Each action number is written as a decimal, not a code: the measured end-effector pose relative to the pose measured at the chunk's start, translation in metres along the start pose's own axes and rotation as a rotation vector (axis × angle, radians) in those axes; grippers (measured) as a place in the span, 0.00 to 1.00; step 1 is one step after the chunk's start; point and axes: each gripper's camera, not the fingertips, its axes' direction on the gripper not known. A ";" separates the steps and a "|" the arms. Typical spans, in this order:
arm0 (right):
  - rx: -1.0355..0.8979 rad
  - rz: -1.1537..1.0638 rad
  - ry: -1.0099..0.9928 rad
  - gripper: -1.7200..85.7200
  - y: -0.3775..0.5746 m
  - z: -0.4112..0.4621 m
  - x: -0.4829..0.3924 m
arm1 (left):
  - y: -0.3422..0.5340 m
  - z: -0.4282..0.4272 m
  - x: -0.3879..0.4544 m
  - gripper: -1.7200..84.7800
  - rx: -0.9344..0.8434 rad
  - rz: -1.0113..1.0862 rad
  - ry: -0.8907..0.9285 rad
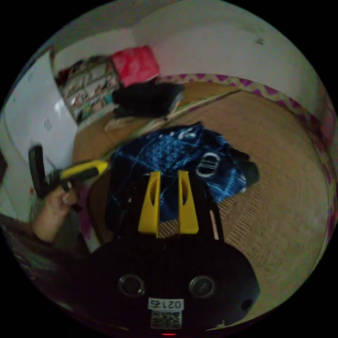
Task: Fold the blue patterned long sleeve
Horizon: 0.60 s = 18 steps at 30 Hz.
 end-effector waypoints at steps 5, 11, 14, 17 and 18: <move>0.109 0.484 -0.065 0.17 0.043 -0.056 0.089 | 0.037 -0.024 0.016 0.01 0.034 0.020 -0.019; 0.070 0.762 -0.308 0.19 0.067 -0.028 0.142 | 0.068 0.002 0.038 0.01 -0.062 0.012 0.057; 0.141 0.863 -0.350 0.17 0.059 -0.014 0.157 | 0.078 0.024 0.044 0.01 -0.158 -0.041 0.080; 0.156 0.951 -0.379 0.13 0.045 0.005 0.173 | 0.091 0.040 0.060 0.01 -0.225 0.007 -0.005; 0.156 0.967 -0.381 0.12 0.043 0.009 0.176 | 0.094 0.044 0.065 0.01 -0.239 0.026 -0.021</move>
